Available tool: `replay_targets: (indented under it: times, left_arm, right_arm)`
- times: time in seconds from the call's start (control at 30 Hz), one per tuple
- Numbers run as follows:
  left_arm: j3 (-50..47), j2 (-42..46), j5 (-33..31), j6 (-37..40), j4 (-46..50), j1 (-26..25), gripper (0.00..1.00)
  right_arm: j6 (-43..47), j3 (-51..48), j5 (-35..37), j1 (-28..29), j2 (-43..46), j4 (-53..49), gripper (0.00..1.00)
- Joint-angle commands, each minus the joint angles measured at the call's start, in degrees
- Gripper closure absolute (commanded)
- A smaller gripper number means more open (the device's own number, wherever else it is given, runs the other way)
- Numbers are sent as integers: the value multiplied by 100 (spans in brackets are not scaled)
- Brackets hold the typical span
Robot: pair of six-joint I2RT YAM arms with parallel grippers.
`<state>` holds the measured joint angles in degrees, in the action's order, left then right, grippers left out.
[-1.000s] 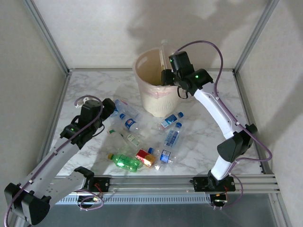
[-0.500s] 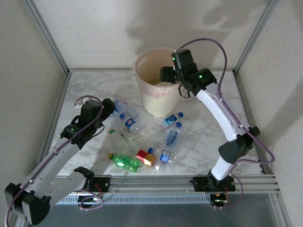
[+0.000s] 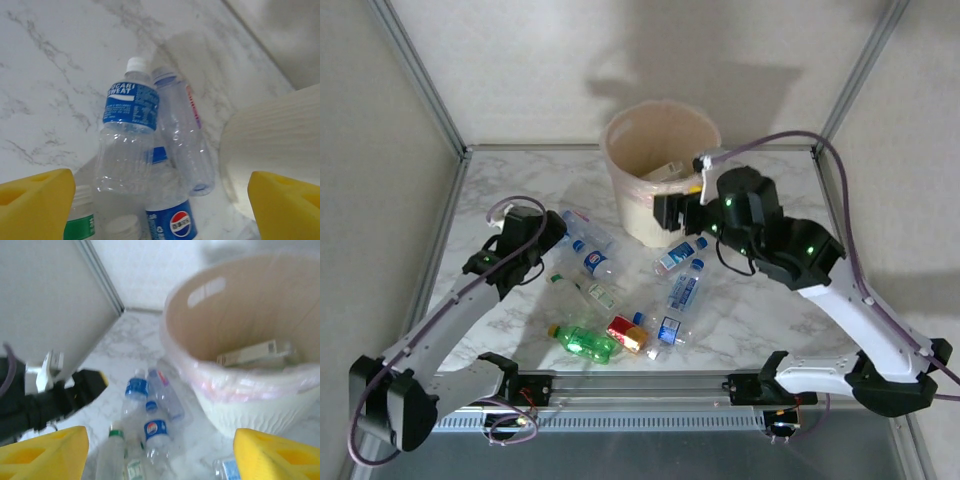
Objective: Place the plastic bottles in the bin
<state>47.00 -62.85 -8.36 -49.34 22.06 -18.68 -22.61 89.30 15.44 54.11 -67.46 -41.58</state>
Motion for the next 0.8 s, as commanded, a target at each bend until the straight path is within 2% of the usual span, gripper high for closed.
replay_targets:
  times: [0.0,0.13,0.37,0.77]
  left_arm:
    - [13,-233,199,352,-105,122,8]
    - [-33,-476,326,643,-285,303,3]
    - [54,-1370,709,873,-491,472,10]
    - [362,-2451,765,1022,-728,498,12]
  right_arm:
    - [-363,-604,290,276,101,52,19]
    - [-850,-1370,433,352,390,88,16]
    - [-1504,-2416,494,350,924,238,16]
    - [-1624,-2571,640,351,1003,185,14]
